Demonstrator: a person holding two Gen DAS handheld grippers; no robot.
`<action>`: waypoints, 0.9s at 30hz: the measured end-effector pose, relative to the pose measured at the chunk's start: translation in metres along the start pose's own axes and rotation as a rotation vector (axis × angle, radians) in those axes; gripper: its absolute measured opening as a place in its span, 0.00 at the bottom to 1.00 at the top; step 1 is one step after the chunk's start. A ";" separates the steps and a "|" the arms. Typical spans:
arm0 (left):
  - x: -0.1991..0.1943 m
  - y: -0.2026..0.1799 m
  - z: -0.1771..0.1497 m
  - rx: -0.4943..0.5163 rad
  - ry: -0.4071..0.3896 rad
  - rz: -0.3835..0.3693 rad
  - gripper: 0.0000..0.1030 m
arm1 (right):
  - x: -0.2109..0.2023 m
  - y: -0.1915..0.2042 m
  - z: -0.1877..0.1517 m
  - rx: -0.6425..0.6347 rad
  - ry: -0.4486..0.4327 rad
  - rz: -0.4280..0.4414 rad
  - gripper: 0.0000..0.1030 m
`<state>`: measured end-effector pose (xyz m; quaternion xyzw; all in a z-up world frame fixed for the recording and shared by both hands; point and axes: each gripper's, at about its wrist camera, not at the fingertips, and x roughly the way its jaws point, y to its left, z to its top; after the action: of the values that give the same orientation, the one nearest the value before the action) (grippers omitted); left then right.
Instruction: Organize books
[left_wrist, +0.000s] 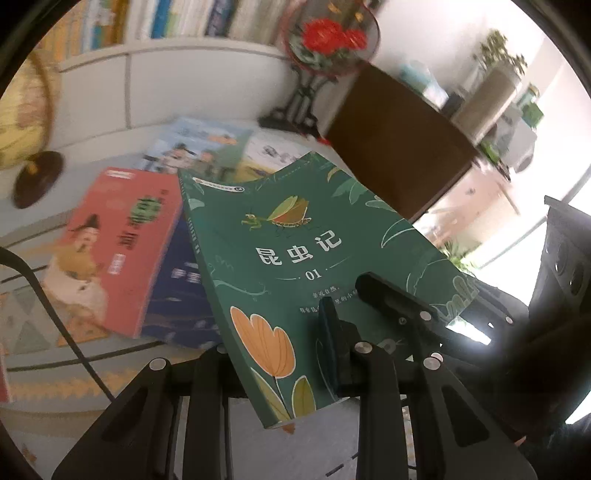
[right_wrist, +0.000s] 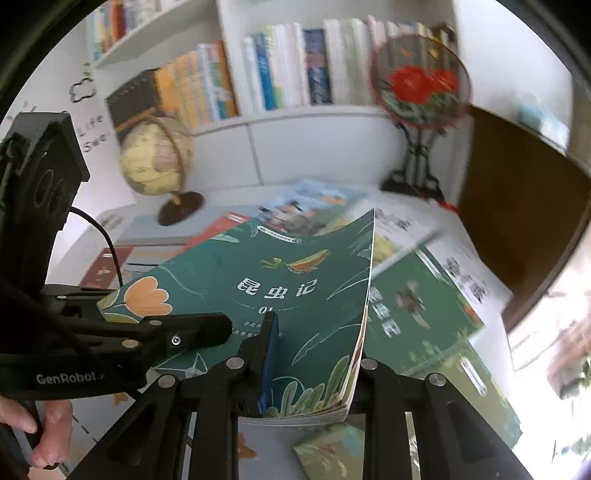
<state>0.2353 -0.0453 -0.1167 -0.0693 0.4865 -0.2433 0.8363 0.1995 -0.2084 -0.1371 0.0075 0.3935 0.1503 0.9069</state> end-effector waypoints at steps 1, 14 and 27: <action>-0.004 0.002 0.000 -0.002 -0.013 0.012 0.23 | -0.001 0.005 0.004 -0.011 -0.008 0.012 0.23; -0.137 0.119 -0.024 -0.038 -0.190 0.157 0.23 | 0.001 0.166 0.047 -0.158 -0.144 0.121 0.23; -0.224 0.303 -0.076 -0.070 -0.129 0.201 0.23 | 0.058 0.384 0.046 -0.132 -0.115 0.140 0.23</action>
<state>0.1823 0.3342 -0.0877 -0.0649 0.4446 -0.1364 0.8829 0.1680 0.1788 -0.0960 -0.0164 0.3286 0.2382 0.9138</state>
